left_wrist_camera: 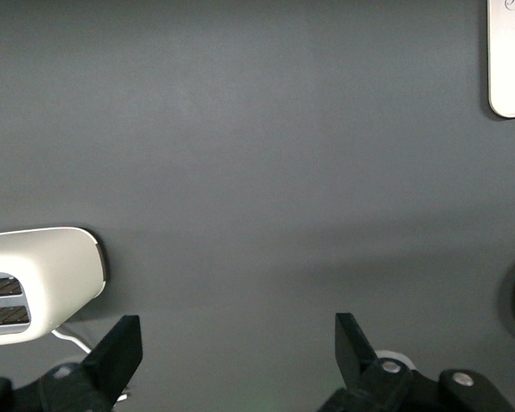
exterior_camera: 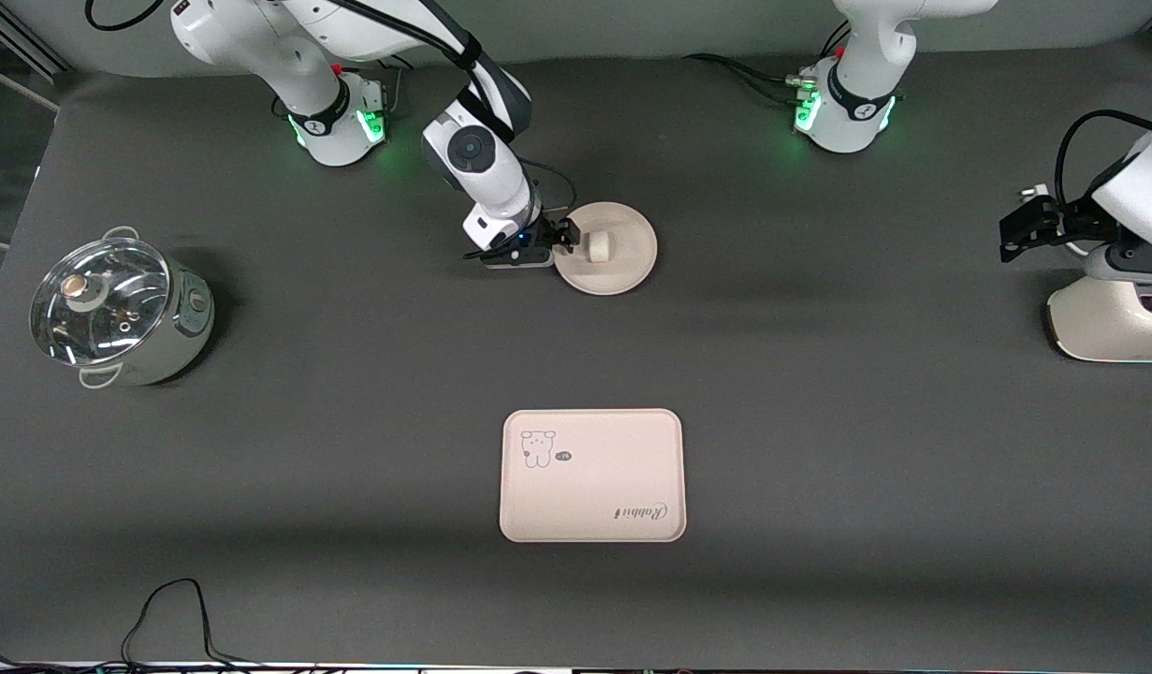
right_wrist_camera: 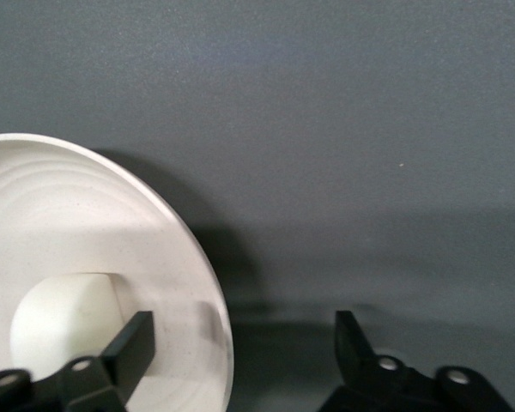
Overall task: Place bun in plate and plate on tray
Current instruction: 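Reach the right gripper to the plate rim and grip it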
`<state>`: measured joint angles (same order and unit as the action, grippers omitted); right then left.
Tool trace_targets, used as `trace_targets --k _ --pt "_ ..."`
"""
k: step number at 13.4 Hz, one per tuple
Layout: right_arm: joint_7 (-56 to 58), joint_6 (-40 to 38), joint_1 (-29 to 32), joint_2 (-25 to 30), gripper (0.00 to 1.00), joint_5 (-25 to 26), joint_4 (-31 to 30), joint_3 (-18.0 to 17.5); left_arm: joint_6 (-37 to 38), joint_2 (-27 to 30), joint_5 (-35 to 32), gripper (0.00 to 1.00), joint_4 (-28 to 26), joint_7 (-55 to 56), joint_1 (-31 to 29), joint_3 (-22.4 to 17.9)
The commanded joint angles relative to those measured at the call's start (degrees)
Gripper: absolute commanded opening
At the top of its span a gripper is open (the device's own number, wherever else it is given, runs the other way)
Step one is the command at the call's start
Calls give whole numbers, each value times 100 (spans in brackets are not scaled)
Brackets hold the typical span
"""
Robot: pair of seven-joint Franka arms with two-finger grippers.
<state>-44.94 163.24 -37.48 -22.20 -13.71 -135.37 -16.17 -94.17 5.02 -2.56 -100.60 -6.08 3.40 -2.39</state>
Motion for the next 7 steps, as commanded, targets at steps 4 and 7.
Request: trace_targets --k 4,7 --pt "-6 86 -181 -21 62 -88 81 88 74 69 89 100 -21 -68 -67 72" --pt "29 86 -199 -21 46 -79 124 88 65 69 194 100 -21 -77 -85 63"
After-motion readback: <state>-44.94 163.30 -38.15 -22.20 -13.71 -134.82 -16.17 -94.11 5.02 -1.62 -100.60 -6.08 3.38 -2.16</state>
